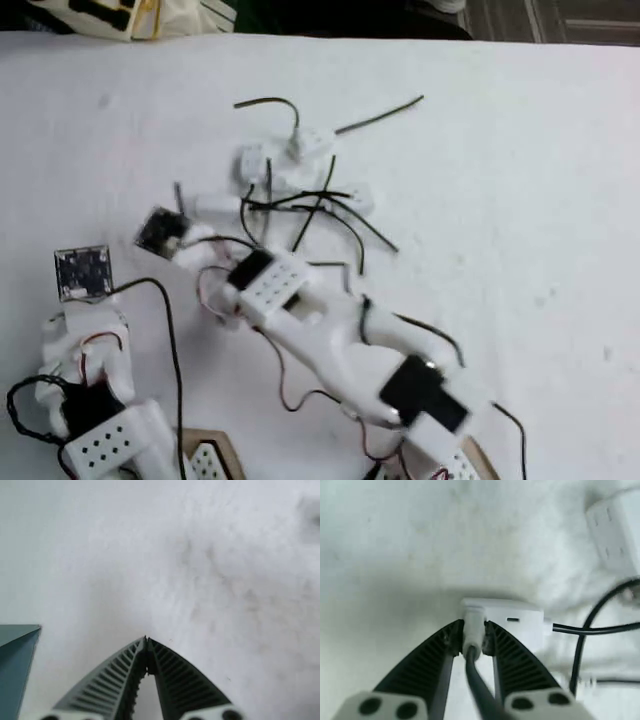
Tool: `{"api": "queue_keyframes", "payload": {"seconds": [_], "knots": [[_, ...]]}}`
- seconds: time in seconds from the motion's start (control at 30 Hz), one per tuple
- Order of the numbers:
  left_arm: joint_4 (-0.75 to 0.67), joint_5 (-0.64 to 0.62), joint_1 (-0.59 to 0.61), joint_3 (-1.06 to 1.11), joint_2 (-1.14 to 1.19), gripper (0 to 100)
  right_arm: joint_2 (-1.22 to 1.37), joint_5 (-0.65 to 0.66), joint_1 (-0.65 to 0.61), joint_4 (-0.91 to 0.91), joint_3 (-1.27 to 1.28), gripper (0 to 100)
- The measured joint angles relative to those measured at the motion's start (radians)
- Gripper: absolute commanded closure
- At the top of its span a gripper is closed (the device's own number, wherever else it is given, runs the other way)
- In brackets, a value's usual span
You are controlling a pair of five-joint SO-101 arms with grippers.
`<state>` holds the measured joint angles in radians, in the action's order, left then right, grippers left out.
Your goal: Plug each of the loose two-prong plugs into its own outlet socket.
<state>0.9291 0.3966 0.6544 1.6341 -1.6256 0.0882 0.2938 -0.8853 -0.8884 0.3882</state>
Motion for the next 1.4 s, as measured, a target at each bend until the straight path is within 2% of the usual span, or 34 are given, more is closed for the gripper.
{"api": "queue_keyframes", "payload": {"seconds": [0.23, 0.4, 0.6, 0.8, 0.93, 1.1, 1.2, 1.4], "knots": [[0.0, 0.0, -0.002, 0.002, 0.0, 98, -0.321, 0.0, 0.137, -0.071, 0.002, 98.1], [0.0, 0.0, -0.002, 0.002, 0.0, 98, -0.465, 0.087, 0.301, -0.071, 0.002, 98.1], [0.0, 0.0, -0.002, 0.002, 0.0, 98, -0.44, 0.124, 0.582, -0.018, -0.003, 98.1], [0.0, 0.0, -0.002, 0.002, 0.0, 98, -0.238, 0.126, 0.792, 0.018, -0.095, 97.8], [0.0, 0.0, -0.002, 0.002, 0.0, 98, -0.064, 0.126, 0.845, 0.021, -0.193, 97.5], [0.0, 0.0, -0.002, 0.002, 0.0, 98, 0.153, 0.126, 0.85, 0.021, -0.344, 85.5], [0.0, 0.0, -0.002, 0.002, 0.0, 98, 0.235, 0.126, 0.848, 0.015, -0.431, 84.3], [0.0, 0.0, -0.002, 0.002, 0.0, 98, 0.232, 0.126, 0.825, -0.198, -0.578, 84.1]]}}
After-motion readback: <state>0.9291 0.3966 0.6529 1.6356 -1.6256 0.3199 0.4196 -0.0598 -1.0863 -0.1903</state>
